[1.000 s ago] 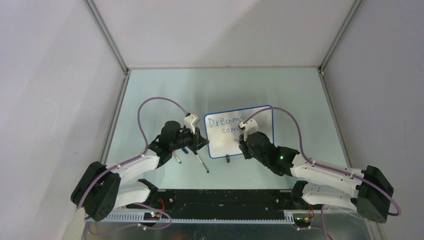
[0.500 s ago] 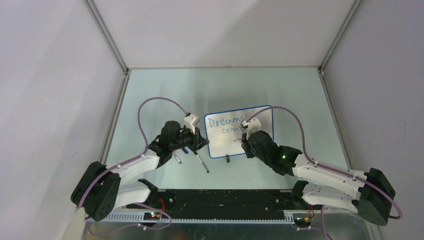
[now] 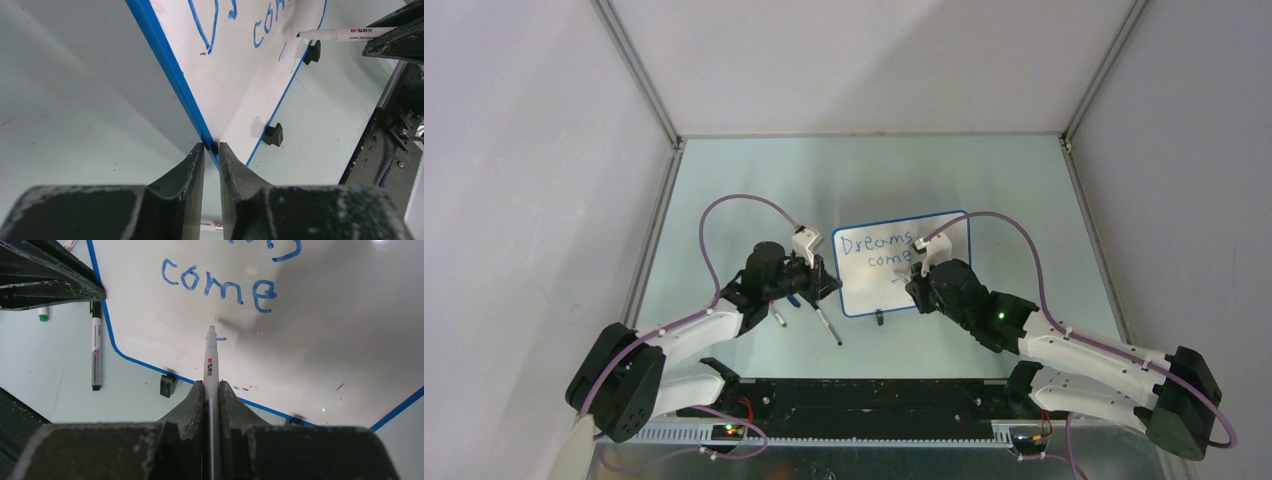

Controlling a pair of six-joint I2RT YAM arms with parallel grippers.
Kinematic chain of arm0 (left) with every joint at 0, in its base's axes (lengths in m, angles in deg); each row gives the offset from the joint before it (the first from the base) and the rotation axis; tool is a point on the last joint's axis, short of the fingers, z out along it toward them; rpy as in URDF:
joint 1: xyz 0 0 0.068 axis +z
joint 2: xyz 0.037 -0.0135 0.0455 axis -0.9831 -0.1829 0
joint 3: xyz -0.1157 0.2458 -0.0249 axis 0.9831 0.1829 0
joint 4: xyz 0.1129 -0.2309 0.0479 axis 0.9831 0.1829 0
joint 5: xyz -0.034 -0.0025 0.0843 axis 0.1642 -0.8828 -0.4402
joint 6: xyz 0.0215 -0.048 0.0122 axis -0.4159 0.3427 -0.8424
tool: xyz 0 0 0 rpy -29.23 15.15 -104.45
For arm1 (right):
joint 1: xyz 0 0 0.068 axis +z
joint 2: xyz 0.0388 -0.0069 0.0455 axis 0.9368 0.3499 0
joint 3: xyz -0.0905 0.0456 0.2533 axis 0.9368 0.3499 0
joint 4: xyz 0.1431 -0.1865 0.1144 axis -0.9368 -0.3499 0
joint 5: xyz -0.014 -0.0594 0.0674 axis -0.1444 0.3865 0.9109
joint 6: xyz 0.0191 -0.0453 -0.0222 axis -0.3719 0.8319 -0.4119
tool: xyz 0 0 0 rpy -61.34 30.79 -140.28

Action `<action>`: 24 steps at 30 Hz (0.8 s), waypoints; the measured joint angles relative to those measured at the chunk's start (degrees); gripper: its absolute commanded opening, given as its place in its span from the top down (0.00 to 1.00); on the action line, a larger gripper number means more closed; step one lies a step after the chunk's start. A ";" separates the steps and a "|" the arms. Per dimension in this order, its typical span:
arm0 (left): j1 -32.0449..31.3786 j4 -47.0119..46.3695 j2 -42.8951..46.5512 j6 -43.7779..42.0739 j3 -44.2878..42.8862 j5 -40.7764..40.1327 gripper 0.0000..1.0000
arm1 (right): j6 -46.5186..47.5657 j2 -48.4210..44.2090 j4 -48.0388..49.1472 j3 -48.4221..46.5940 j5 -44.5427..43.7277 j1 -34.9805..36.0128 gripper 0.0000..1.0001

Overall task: Write a sentence on the whiteboard
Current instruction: Write a sentence with the whiteboard marker.

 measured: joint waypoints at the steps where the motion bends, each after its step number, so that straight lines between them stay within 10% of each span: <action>1: 0.00 0.00 0.00 0.00 0.00 0.00 0.77 | 0.02 0.00 0.35 0.00 0.24 -0.11 1.00; 24: 0.00 0.00 0.02 0.00 0.00 0.00 0.78 | 0.44 3.58 0.74 -0.94 1.03 -1.86 1.00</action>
